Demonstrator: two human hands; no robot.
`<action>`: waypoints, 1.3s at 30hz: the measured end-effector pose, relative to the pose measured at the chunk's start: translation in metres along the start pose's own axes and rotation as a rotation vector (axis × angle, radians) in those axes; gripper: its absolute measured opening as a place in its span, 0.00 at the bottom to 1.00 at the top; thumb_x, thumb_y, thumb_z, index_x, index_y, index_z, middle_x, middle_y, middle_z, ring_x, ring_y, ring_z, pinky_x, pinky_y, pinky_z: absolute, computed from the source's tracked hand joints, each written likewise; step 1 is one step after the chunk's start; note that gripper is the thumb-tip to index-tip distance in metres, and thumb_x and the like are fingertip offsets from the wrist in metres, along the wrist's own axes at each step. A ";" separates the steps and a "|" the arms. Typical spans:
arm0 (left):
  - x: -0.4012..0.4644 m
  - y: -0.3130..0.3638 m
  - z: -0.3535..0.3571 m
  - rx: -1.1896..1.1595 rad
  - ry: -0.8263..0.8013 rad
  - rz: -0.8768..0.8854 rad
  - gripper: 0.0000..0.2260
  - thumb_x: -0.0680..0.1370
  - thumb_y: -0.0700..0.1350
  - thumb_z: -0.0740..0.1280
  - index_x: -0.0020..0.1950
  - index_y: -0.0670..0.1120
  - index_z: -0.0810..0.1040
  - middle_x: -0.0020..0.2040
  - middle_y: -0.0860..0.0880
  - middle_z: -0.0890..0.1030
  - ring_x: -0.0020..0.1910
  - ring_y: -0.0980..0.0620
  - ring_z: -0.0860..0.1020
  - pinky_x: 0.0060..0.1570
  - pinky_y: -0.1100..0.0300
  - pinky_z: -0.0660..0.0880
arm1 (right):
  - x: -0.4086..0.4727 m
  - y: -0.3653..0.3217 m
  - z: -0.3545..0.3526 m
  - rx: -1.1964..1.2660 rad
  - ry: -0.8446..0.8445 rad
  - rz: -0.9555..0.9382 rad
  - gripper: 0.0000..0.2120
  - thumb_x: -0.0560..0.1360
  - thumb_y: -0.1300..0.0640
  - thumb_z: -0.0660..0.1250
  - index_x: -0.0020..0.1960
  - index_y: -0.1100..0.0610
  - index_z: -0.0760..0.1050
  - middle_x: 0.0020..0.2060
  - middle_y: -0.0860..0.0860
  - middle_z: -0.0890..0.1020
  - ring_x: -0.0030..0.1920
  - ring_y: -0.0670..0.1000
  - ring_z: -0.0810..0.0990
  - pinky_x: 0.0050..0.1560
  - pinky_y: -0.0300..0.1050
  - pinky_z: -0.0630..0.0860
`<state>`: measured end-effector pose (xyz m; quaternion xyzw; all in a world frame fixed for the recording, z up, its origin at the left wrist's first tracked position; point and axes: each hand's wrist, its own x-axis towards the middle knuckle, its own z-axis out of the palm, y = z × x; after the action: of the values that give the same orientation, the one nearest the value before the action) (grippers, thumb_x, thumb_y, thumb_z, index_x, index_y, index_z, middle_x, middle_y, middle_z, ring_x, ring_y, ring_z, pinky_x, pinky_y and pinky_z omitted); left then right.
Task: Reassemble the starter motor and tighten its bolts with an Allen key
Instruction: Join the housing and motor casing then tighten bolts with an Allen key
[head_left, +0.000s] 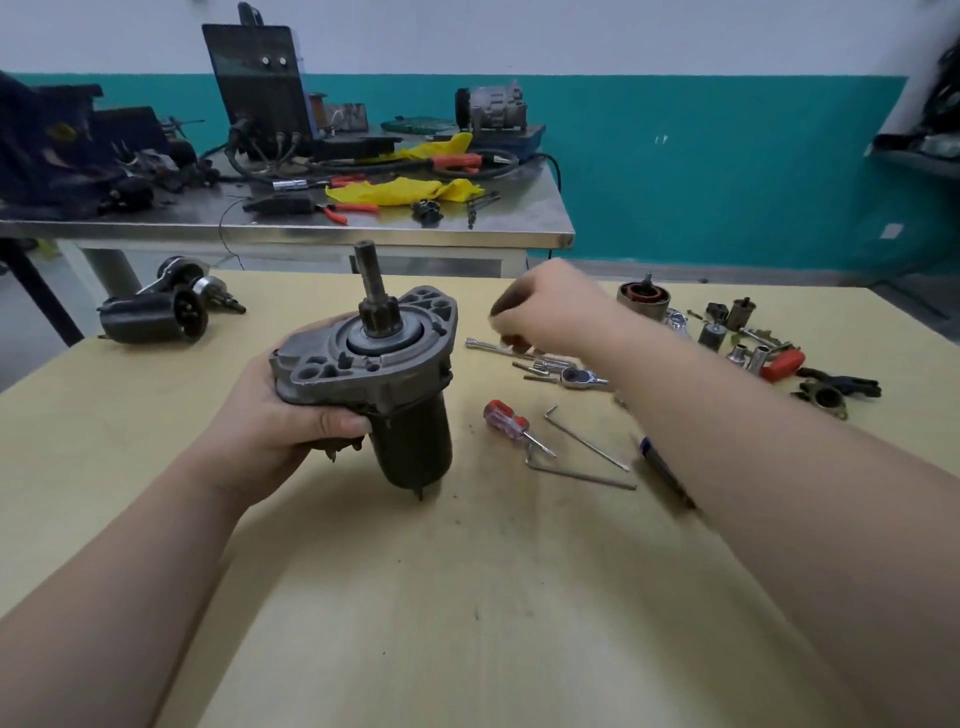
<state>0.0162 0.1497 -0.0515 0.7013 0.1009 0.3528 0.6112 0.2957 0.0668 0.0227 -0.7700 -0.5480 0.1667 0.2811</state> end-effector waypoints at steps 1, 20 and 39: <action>0.000 0.000 0.000 -0.013 0.004 0.003 0.39 0.64 0.37 0.80 0.75 0.35 0.74 0.70 0.33 0.80 0.71 0.31 0.78 0.67 0.44 0.80 | 0.015 -0.003 0.014 -0.028 -0.027 0.034 0.07 0.80 0.58 0.71 0.56 0.58 0.85 0.43 0.53 0.87 0.46 0.54 0.87 0.51 0.52 0.87; 0.001 -0.001 -0.004 -0.109 -0.070 -0.011 0.35 0.65 0.36 0.79 0.72 0.41 0.79 0.68 0.36 0.82 0.69 0.33 0.80 0.59 0.47 0.83 | 0.074 -0.006 0.078 -0.176 0.072 0.038 0.07 0.82 0.56 0.65 0.54 0.58 0.79 0.48 0.55 0.83 0.46 0.57 0.81 0.43 0.48 0.78; -0.002 -0.007 -0.037 -0.140 0.021 0.021 0.29 0.67 0.28 0.63 0.63 0.46 0.86 0.55 0.49 0.89 0.52 0.49 0.88 0.47 0.58 0.85 | 0.090 0.004 0.107 -0.403 -0.050 -0.217 0.12 0.83 0.46 0.69 0.61 0.51 0.81 0.56 0.52 0.79 0.55 0.56 0.78 0.51 0.50 0.77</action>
<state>-0.0061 0.1799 -0.0589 0.6543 0.0750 0.3726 0.6538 0.2697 0.1770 -0.0591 -0.7428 -0.6566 0.0416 0.1243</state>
